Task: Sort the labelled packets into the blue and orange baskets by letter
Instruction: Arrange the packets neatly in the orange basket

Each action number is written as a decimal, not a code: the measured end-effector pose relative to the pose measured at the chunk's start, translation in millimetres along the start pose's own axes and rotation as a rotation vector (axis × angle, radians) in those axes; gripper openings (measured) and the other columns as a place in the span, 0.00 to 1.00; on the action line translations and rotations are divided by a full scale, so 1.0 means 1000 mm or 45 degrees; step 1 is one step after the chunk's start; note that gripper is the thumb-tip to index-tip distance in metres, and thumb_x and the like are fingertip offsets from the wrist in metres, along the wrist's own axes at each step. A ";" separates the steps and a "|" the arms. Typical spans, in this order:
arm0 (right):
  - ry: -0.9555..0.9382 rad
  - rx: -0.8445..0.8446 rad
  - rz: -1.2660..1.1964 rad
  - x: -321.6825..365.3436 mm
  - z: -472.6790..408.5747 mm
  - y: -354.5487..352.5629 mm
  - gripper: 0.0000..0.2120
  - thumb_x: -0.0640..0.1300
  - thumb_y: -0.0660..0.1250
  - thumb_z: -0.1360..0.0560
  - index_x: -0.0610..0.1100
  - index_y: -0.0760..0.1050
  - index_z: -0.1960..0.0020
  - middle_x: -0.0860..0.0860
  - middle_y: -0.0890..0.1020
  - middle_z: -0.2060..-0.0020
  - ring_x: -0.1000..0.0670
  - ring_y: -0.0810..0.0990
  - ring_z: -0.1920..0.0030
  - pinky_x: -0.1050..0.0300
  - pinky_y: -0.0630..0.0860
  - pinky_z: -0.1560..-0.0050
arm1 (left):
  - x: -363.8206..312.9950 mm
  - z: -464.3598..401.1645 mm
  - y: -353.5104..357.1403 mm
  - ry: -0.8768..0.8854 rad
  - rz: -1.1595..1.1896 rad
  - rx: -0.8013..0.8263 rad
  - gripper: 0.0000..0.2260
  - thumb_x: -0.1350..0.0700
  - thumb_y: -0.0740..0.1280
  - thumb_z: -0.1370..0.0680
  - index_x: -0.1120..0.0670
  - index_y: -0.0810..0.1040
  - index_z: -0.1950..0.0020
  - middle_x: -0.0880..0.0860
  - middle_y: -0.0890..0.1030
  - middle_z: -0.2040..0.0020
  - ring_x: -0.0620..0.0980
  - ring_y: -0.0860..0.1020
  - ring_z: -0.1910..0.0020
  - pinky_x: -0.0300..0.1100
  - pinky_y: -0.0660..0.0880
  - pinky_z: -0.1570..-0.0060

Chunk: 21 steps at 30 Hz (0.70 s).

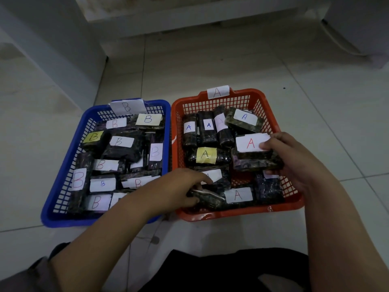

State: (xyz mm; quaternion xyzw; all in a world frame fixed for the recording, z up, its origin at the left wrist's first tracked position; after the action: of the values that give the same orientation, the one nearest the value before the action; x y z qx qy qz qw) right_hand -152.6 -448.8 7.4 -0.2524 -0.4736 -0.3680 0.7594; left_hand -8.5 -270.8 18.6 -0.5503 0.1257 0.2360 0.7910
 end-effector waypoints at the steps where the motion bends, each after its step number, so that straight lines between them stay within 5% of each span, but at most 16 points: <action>1: -0.002 -0.002 -0.003 0.000 0.000 0.000 0.05 0.42 0.68 0.28 0.49 0.71 0.58 0.47 0.81 0.53 0.44 0.81 0.53 0.51 0.76 0.61 | -0.003 0.001 0.000 0.032 -0.048 -0.031 0.21 0.60 0.67 0.24 0.47 0.72 0.32 0.47 0.78 0.44 0.41 0.73 0.52 0.32 0.69 0.52; 5: -0.013 -0.003 -0.003 0.001 -0.001 -0.001 0.05 0.43 0.68 0.28 0.49 0.71 0.57 0.48 0.81 0.53 0.45 0.81 0.55 0.52 0.76 0.62 | -0.006 0.009 0.006 0.065 0.001 -0.038 0.17 0.61 0.67 0.24 0.49 0.77 0.36 0.47 0.81 0.44 0.41 0.78 0.48 0.34 0.74 0.45; 9: -0.019 -0.009 0.012 0.000 -0.001 0.000 0.05 0.42 0.68 0.29 0.49 0.72 0.56 0.48 0.81 0.54 0.47 0.81 0.56 0.52 0.75 0.62 | 0.007 0.002 0.003 -0.053 0.197 0.030 0.12 0.58 0.70 0.25 0.48 0.81 0.42 0.43 0.83 0.51 0.35 0.79 0.53 0.27 0.73 0.51; 13: 0.001 0.017 0.005 0.000 -0.001 0.001 0.05 0.42 0.68 0.29 0.48 0.72 0.55 0.48 0.82 0.54 0.48 0.81 0.57 0.53 0.75 0.64 | 0.007 -0.014 0.009 -0.103 0.126 0.170 0.18 0.50 0.73 0.28 0.47 0.77 0.40 0.44 0.74 0.48 0.40 0.74 0.50 0.32 0.71 0.51; 21: -0.003 0.042 0.031 -0.001 -0.001 0.001 0.05 0.43 0.68 0.29 0.49 0.72 0.57 0.47 0.82 0.52 0.47 0.81 0.54 0.51 0.75 0.61 | 0.003 -0.026 0.021 -0.094 0.170 0.365 0.20 0.49 0.72 0.28 0.42 0.75 0.37 0.45 0.77 0.43 0.45 0.75 0.45 0.41 0.73 0.46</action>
State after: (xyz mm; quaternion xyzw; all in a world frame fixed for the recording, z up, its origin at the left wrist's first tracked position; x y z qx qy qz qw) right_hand -151.8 -448.6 6.3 -0.2461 -0.4775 -0.3506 0.7672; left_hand -15.5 -288.2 -9.2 -0.4133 0.1655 0.2878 0.8479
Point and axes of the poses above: each hand's wrist, its own z-axis away from the middle knuckle, its own y-axis out of the palm, x = y × z, the point moved 6 cm from there along -z, towards the middle knuckle
